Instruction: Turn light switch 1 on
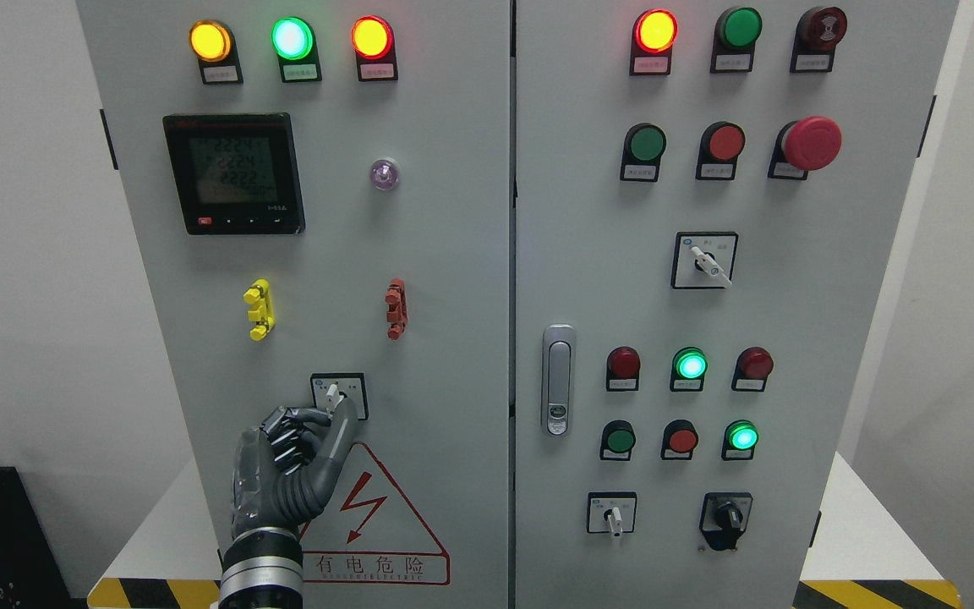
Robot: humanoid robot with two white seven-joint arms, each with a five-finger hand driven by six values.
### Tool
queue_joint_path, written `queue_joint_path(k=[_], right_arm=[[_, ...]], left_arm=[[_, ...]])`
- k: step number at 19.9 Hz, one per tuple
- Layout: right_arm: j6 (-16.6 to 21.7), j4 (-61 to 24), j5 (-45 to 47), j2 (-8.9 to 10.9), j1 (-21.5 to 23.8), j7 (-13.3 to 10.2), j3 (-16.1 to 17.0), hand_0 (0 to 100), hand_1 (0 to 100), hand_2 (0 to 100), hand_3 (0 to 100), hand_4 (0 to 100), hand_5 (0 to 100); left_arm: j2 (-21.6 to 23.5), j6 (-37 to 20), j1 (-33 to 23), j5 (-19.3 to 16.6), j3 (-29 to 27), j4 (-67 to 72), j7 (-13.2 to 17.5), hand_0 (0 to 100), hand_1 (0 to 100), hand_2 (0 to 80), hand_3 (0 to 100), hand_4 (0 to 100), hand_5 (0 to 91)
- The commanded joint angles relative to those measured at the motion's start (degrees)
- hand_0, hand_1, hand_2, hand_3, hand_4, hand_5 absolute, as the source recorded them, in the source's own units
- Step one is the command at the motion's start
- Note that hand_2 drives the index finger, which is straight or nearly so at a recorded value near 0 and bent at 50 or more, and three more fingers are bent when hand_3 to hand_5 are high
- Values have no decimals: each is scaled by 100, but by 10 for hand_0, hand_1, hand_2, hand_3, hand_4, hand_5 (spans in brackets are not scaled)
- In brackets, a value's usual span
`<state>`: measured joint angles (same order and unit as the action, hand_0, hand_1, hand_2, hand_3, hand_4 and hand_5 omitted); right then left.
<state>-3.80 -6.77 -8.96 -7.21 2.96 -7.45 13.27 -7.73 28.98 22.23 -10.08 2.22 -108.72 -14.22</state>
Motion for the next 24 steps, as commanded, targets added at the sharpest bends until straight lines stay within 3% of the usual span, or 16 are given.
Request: queue_joint_path(k=[1, 24], right_arm=[[2, 0, 0, 0, 3, -3, 0, 308, 0, 0, 0, 0, 0], [2, 0, 0, 0, 3, -3, 0, 307, 0, 0, 0, 0, 0]], left_arm=[[0, 2, 1, -2, -2, 18, 7, 199, 574, 593, 943, 935, 860], [0, -7, 62, 6, 7, 88, 7, 281, 531, 597, 945, 939, 861]])
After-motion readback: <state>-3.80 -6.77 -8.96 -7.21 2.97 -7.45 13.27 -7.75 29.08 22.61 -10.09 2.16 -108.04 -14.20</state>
